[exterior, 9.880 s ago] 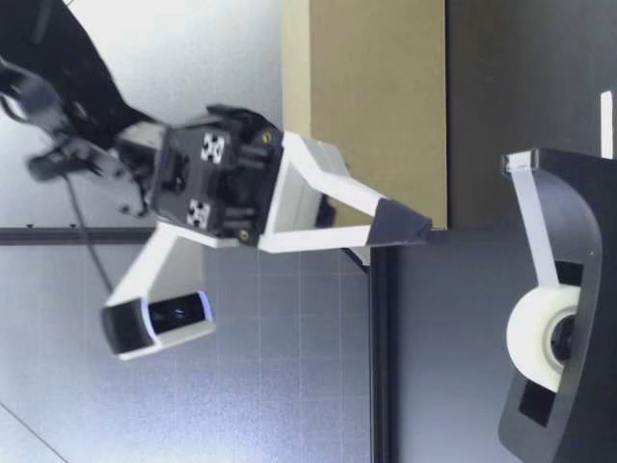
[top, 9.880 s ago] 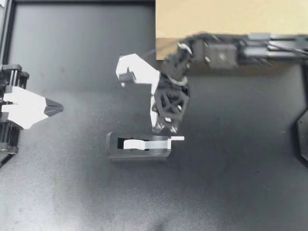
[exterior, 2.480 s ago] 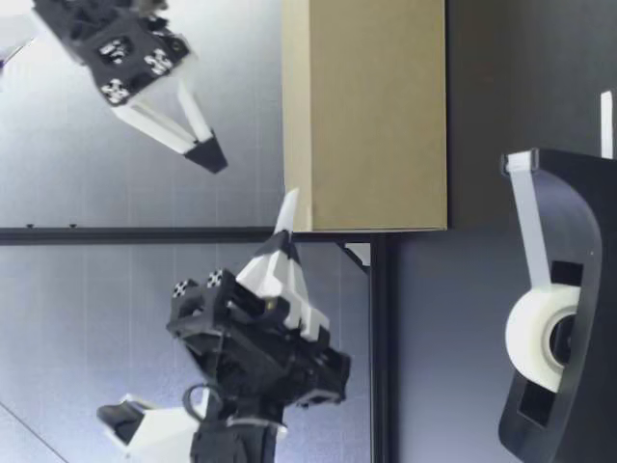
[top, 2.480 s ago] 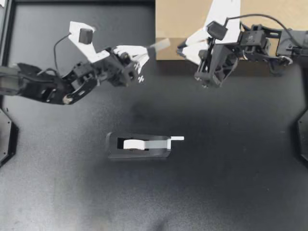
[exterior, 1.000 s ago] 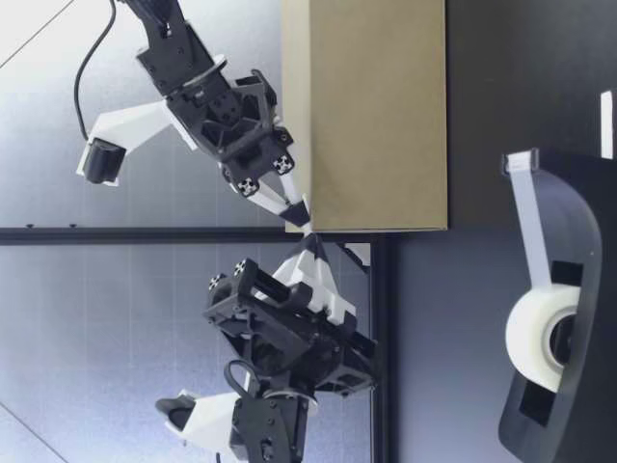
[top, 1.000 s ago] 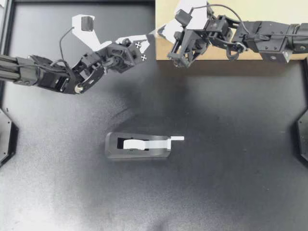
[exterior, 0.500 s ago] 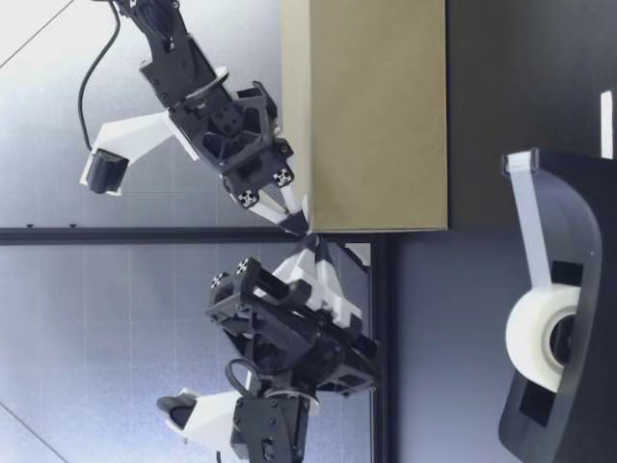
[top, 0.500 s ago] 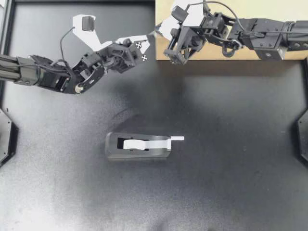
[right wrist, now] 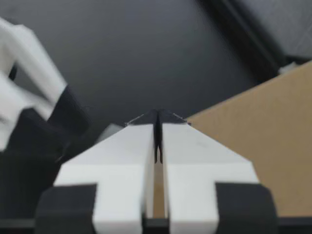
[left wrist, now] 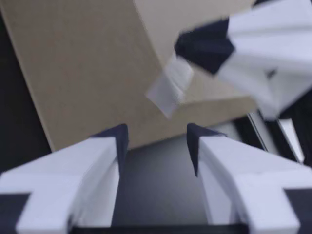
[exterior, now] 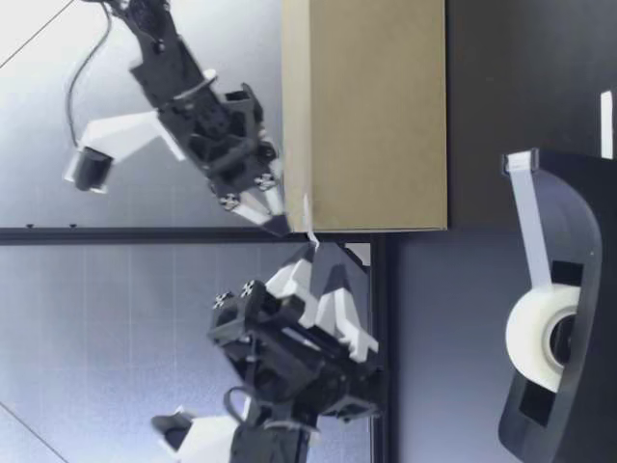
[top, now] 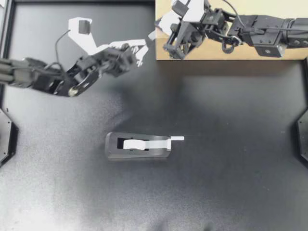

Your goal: Cut a small piece of tape from the tape dispenser then place it on the cardboard box's edge.

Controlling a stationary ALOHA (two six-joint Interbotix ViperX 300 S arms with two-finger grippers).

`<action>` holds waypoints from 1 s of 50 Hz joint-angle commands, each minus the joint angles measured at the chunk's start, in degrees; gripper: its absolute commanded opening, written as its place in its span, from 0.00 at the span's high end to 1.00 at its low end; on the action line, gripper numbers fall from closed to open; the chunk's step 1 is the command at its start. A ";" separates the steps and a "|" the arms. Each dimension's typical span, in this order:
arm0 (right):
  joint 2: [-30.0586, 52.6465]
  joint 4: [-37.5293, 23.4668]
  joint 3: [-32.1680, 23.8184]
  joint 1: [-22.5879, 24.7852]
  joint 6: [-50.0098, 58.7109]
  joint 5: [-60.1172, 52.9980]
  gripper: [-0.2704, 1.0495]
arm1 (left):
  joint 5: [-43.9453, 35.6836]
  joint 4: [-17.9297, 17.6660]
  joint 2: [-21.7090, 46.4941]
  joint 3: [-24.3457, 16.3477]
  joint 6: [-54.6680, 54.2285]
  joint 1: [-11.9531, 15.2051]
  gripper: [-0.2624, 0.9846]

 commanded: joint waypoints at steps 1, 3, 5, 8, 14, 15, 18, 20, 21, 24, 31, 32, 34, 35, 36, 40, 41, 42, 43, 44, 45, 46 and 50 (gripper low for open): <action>-4.66 0.18 -1.14 1.85 0.09 -0.62 0.83 | 0.44 0.09 -4.13 0.62 2.81 -1.49 0.46; -6.24 0.26 -0.97 3.08 0.09 -0.44 0.83 | 1.23 0.26 -5.19 1.05 4.75 -2.20 0.47; -7.73 0.18 -0.70 4.39 0.18 -0.35 0.83 | 2.64 0.62 -6.68 1.58 7.73 -2.90 0.47; -9.93 0.26 0.26 6.24 0.26 -0.35 0.83 | 5.27 1.14 -8.79 2.29 12.48 -3.87 0.47; -13.71 0.53 3.34 9.76 0.35 -0.44 0.83 | 10.63 1.93 -13.01 3.52 22.85 -6.33 0.47; -14.15 0.62 3.87 10.28 0.44 -0.53 0.83 | 11.43 2.11 -13.54 3.60 24.43 -6.68 0.47; -15.91 0.79 5.54 12.13 0.44 -0.70 0.83 | 13.27 2.55 -15.38 4.13 29.44 -8.00 0.47; -16.88 0.88 6.68 13.36 0.44 -0.70 0.83 | 14.06 2.72 -16.61 4.48 32.87 -8.96 0.47; -17.31 0.88 7.12 13.89 0.44 -0.70 0.83 | 14.24 2.90 -17.14 4.66 34.10 -9.40 0.47; -18.72 1.41 8.53 15.64 0.44 -0.70 0.83 | 14.50 3.16 -18.63 5.10 38.23 -10.63 0.47; -21.27 2.64 10.99 19.25 0.44 -0.88 0.83 | 14.41 4.57 -21.36 5.80 45.62 -13.71 0.47; -21.53 2.72 11.16 19.60 0.44 -0.97 0.83 | 14.41 5.10 -21.88 5.89 46.58 -14.15 0.47; -22.15 2.81 11.87 20.57 0.44 -1.05 0.83 | 14.33 5.80 -22.32 5.89 47.64 -14.77 0.47; -22.32 2.81 12.04 21.01 0.44 -1.14 0.83 | 14.41 6.06 -22.50 5.89 48.08 -15.03 0.47; -22.59 2.81 12.30 21.36 0.44 -1.14 0.83 | 14.41 6.59 -22.76 5.80 48.60 -15.47 0.47; -23.55 2.81 13.27 23.64 0.44 -1.58 0.83 | 14.41 8.26 -23.29 5.71 49.22 -16.35 0.47; -23.73 2.81 13.45 23.99 0.53 -1.67 0.83 | 14.41 8.61 -23.38 5.62 49.22 -16.44 0.47; -23.91 2.81 13.62 24.35 0.53 -1.93 0.83 | 14.41 8.96 -23.47 5.71 49.22 -16.61 0.47; -24.08 2.90 13.71 24.70 0.53 -2.02 0.83 | 14.33 9.32 -23.55 5.71 49.22 -16.70 0.47; -24.17 2.99 14.06 25.22 0.53 -2.20 0.83 | 14.41 9.76 -23.64 5.71 49.22 -16.88 0.47; -24.26 3.16 14.15 25.58 0.53 -2.29 0.83 | 14.33 10.02 -23.73 5.71 49.22 -16.96 0.47; -24.35 3.25 14.24 25.93 0.70 -2.46 0.83 | 14.41 10.37 -23.82 5.80 49.22 -17.14 0.47; -24.52 3.25 15.03 27.07 2.11 -2.99 0.83 | 14.41 11.16 -24.08 5.80 49.22 -17.67 0.47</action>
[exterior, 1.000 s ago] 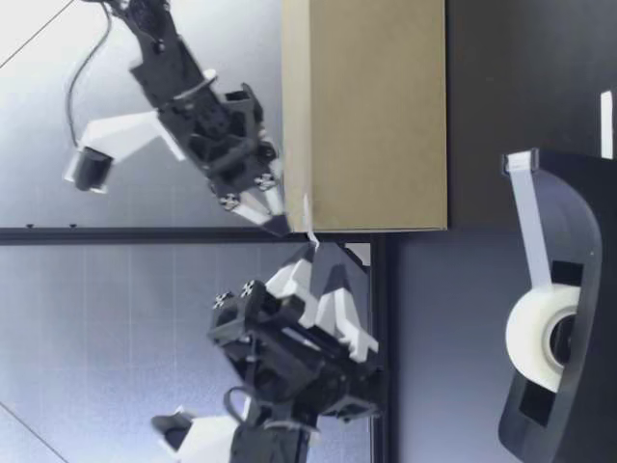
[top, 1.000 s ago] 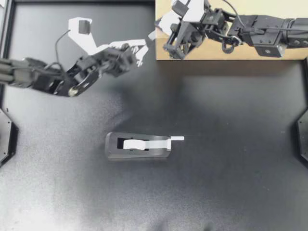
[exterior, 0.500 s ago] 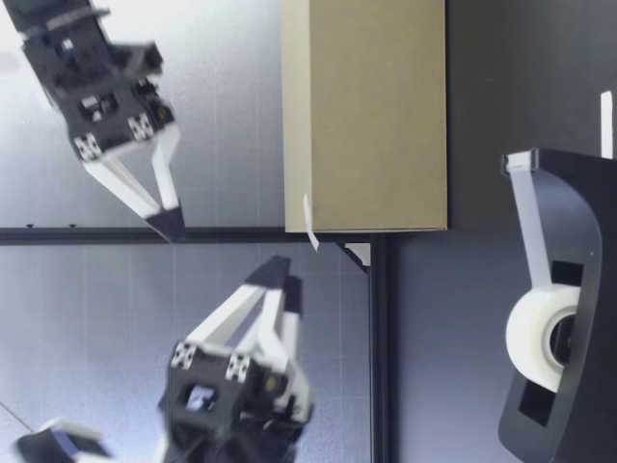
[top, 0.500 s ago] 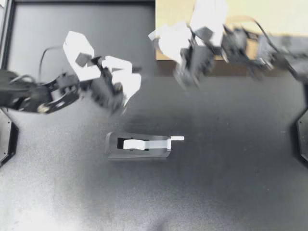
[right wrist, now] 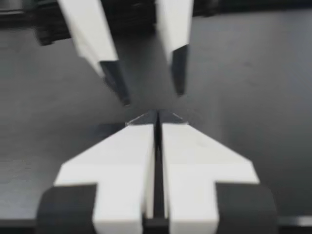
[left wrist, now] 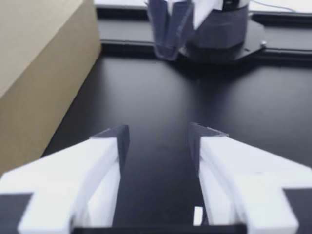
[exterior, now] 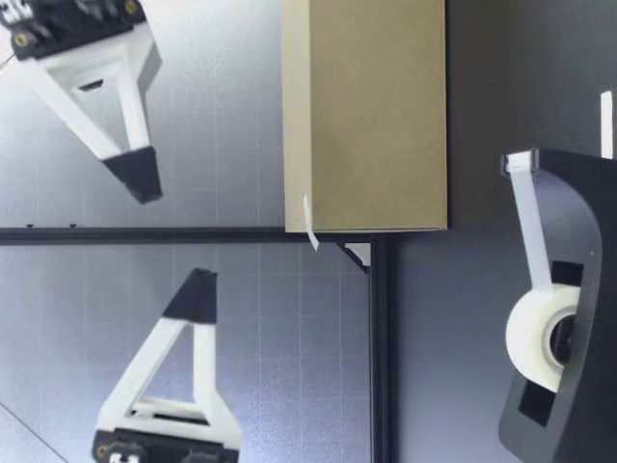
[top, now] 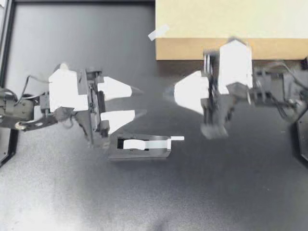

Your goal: Cut a small piece of tape from the tape dispenser then place it on the cardboard box's edge.

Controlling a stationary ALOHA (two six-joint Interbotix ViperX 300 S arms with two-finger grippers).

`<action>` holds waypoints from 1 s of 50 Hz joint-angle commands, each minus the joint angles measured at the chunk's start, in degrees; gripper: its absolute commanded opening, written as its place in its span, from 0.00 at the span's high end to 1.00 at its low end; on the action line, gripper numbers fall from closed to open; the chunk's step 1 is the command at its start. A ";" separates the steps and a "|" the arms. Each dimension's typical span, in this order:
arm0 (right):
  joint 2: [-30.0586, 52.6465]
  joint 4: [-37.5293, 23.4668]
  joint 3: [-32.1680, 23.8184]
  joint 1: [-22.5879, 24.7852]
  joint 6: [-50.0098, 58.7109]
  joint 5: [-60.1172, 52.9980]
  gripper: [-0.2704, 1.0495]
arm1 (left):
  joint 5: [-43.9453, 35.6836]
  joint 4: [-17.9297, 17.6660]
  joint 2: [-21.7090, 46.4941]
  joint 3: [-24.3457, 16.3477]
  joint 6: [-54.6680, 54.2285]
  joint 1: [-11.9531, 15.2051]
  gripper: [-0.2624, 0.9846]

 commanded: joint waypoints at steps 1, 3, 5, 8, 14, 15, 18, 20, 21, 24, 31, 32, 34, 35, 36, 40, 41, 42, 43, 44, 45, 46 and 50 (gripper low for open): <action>-1.32 0.26 -0.09 1.32 1.23 -1.05 0.83 | -0.35 1.14 -1.58 -0.62 0.09 -0.79 0.47; -1.23 0.26 0.18 1.58 2.20 -1.23 0.83 | -0.35 1.67 -1.76 -0.53 0.09 -1.14 0.47; -1.23 0.18 0.44 1.67 2.99 -1.41 0.83 | -0.26 2.20 -2.02 -0.53 0.09 -1.41 0.47; -1.32 0.18 0.79 1.85 3.87 -1.76 0.83 | -0.35 2.46 -2.37 -0.53 0.09 -1.67 0.47; -1.41 0.18 1.32 1.93 4.39 -2.81 0.83 | -0.35 2.55 -2.99 -0.44 0.18 -1.67 0.47; -1.32 0.18 1.32 1.93 4.39 -2.99 0.83 | -0.35 2.55 -2.99 -0.44 0.18 -1.67 0.47; -1.32 0.18 1.41 1.93 4.39 -3.43 0.83 | -0.35 2.55 -2.99 -0.35 0.18 -1.67 0.47; -1.32 0.18 1.41 2.02 4.39 -3.69 0.83 | -0.26 2.55 -2.90 -0.35 0.18 -1.67 0.47; -1.32 0.18 1.41 1.93 4.39 -3.78 0.83 | -0.35 2.55 -2.90 -0.44 0.18 -1.67 0.47; -1.32 0.18 1.41 2.02 4.39 -3.87 0.83 | -0.35 2.64 -2.90 -0.44 0.18 -1.67 0.47; -1.32 0.18 1.49 2.11 4.39 -3.87 0.83 | -0.35 2.55 -2.90 -0.35 0.18 -1.67 0.47; -1.32 0.26 1.49 2.11 4.39 -3.87 0.83 | -0.35 2.55 -2.90 -0.44 0.18 -1.67 0.47; -1.32 0.18 1.58 2.11 4.39 -3.87 0.83 | -0.35 2.55 -2.99 -0.35 0.18 -1.67 0.47; -1.32 0.18 1.67 2.02 4.39 -3.96 0.83 | -0.26 2.64 -2.90 -0.35 0.18 -1.67 0.47; -1.23 0.18 1.76 2.02 4.39 -3.96 0.83 | -0.18 2.55 -2.90 -0.35 0.18 -1.67 0.47; -1.23 0.18 2.20 2.02 4.39 -4.13 0.83 | -0.09 2.64 -2.64 -0.35 0.18 -1.67 0.47; -1.14 0.18 2.37 2.11 4.39 -4.22 0.83 | 0.00 2.55 -2.64 -0.44 0.18 -1.67 0.47; -1.14 0.26 2.55 2.02 4.39 -4.39 0.83 | 0.00 2.55 -2.55 -0.35 0.18 -1.67 0.47; -1.14 0.18 2.72 2.11 4.39 -4.57 0.83 | 0.09 2.64 -2.55 -0.35 0.26 -1.67 0.47; -1.14 0.18 2.81 2.02 4.39 -4.75 0.83 | 0.09 2.55 -2.46 -0.35 0.26 -1.67 0.47; -1.14 0.18 2.99 2.02 4.39 -4.92 0.83 | 0.09 2.64 -2.46 -0.35 0.18 -1.67 0.47; -1.14 0.18 3.16 2.02 4.39 -5.01 0.83 | 0.09 2.64 -2.46 -0.26 0.18 -1.67 0.47; -1.23 0.18 3.78 2.02 4.48 -5.71 0.83 | -0.09 2.55 -2.46 0.09 0.26 -1.67 0.47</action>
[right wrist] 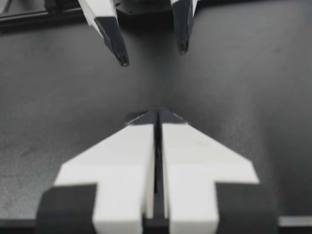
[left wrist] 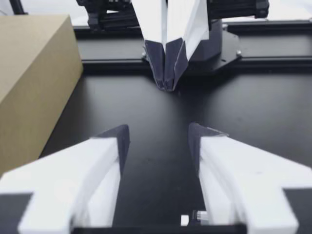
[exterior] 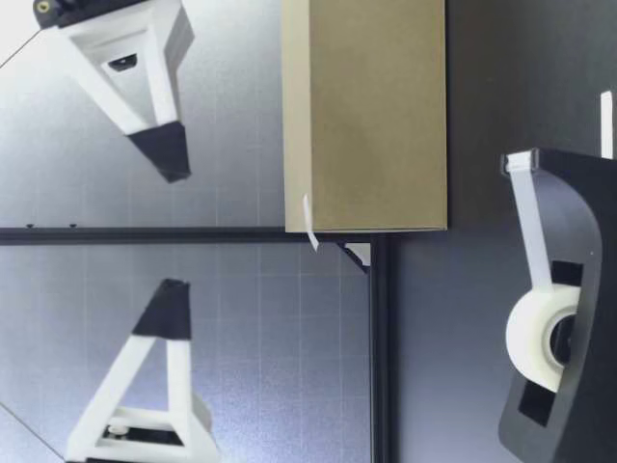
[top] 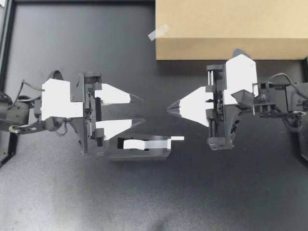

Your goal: Cut a small piece of tape from the tape dispenser then place it on the cardboard box's edge.

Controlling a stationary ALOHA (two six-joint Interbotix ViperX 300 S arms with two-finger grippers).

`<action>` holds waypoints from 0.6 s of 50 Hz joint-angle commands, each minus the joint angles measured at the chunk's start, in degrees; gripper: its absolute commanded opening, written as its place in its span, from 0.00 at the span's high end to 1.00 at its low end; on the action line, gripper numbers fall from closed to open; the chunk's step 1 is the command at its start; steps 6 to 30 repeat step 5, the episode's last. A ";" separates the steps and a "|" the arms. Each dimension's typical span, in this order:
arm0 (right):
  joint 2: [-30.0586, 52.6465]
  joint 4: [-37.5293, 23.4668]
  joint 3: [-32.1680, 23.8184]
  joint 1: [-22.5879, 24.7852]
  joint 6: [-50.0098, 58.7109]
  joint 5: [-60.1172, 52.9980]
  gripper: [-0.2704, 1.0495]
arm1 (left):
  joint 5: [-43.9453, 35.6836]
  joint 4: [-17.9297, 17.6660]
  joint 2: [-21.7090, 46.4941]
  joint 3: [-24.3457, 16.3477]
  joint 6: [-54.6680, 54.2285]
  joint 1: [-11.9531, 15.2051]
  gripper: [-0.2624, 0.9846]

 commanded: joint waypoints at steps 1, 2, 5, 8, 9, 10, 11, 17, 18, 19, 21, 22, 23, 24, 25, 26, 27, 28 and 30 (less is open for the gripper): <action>-1.23 0.09 -0.18 0.44 0.09 -1.23 0.83 | -0.53 0.09 -0.70 -0.35 0.18 -0.26 0.47; -1.32 0.09 0.00 0.35 0.09 -1.41 0.83 | -0.62 0.09 -0.79 -0.35 0.18 -0.26 0.47; -1.32 0.09 0.09 0.35 0.09 -1.76 0.83 | -0.62 0.18 -1.05 -0.26 0.35 -0.26 0.47; -1.32 0.09 0.09 0.35 0.09 -1.76 0.83 | -0.62 0.18 -1.05 -0.26 0.35 -0.26 0.47; -1.32 0.09 0.09 0.35 0.09 -1.76 0.83 | -0.62 0.18 -1.05 -0.26 0.35 -0.26 0.47; -1.32 0.09 0.09 0.35 0.09 -1.76 0.83 | -0.62 0.18 -1.05 -0.26 0.35 -0.26 0.47; -1.32 0.09 0.09 0.35 0.09 -1.76 0.83 | -0.62 0.18 -1.05 -0.26 0.35 -0.26 0.47; -1.32 0.09 0.09 0.35 0.09 -1.76 0.83 | -0.62 0.18 -1.05 -0.26 0.35 -0.26 0.47; -1.32 0.09 0.09 0.35 0.09 -1.76 0.83 | -0.62 0.18 -1.05 -0.26 0.35 -0.26 0.47; -1.32 0.09 0.09 0.35 0.09 -1.76 0.83 | -0.62 0.18 -1.05 -0.26 0.35 -0.26 0.47; -1.32 0.09 0.09 0.35 0.09 -1.76 0.83 | -0.62 0.18 -1.05 -0.26 0.35 -0.26 0.47; -1.32 0.09 0.09 0.35 0.09 -1.76 0.83 | -0.62 0.18 -1.05 -0.26 0.35 -0.26 0.47; -1.32 0.09 0.09 0.35 0.09 -1.76 0.83 | -0.62 0.18 -1.05 -0.26 0.35 -0.26 0.47; -1.32 0.09 0.09 0.35 0.09 -1.76 0.83 | -0.62 0.18 -1.05 -0.26 0.35 -0.26 0.47; -1.32 0.09 0.09 0.35 0.09 -1.76 0.83 | -0.62 0.18 -1.05 -0.26 0.35 -0.26 0.47; -1.32 0.09 0.09 0.35 0.09 -1.76 0.83 | -0.62 0.18 -1.05 -0.26 0.35 -0.26 0.47; -1.32 0.09 0.09 0.35 0.09 -1.76 0.83 | -0.62 0.18 -1.05 -0.26 0.35 -0.26 0.47; -1.32 0.09 0.09 0.35 0.09 -1.76 0.83 | -0.62 0.18 -1.05 -0.26 0.35 -0.26 0.47; -1.32 0.09 0.09 0.35 0.09 -1.76 0.83 | -0.62 0.18 -1.05 -0.26 0.35 -0.26 0.47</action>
